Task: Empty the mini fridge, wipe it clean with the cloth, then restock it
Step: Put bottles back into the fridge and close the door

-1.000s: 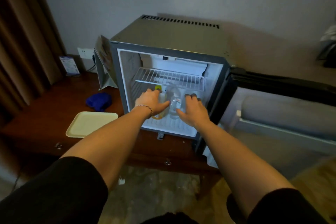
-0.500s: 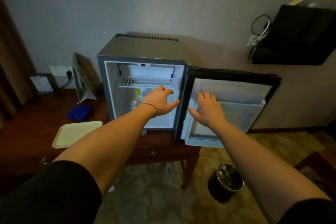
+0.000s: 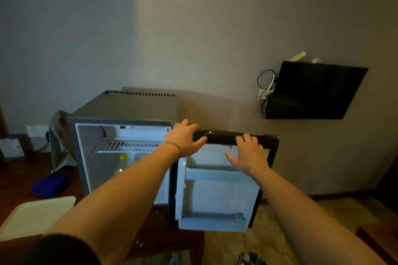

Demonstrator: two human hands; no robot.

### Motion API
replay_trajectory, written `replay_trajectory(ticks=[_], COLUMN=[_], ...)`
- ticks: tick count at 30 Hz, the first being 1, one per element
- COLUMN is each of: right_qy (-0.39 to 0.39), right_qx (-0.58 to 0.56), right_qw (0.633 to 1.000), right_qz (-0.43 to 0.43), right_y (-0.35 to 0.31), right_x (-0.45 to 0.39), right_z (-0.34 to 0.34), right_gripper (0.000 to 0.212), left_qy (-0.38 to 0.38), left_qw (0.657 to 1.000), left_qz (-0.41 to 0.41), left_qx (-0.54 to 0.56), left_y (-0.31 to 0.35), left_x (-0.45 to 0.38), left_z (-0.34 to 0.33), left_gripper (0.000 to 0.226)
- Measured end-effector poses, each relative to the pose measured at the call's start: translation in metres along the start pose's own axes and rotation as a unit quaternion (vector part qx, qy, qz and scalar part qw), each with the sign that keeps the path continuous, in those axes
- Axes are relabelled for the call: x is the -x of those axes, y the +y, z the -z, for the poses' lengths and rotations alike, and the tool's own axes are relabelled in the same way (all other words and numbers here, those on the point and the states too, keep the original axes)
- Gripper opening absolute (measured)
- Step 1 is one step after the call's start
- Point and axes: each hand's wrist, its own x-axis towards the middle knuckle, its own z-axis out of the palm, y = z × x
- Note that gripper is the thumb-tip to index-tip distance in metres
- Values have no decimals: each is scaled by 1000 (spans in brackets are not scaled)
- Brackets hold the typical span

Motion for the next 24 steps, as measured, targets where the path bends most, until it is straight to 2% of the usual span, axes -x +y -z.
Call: replay_trajectory(ticks=[4,9,18,24], right_qy=[-9,9,30,76], right_qx=[9,-4,-16,13], right_qw=[1000,1000,999,995], right_qz=[-5,1,6,63], right_y=[37,45,45,48], right_x=[-15,-32,-38,-21], right_z=[-3,-6,-13,-3], right_gripper=[60,68,69,60], left_qy=[-17,-17,-29,-12], left_qw=[1000,999,996,995], left_qz=[6,36,77,91], left_qx=[-11,-24,-46,-43], left_y=[30,43,38,27], left_x=[-21,-38,-24,-1], left_z=[-6,-6,-18,-15], left_gripper=[51,58,62,61])
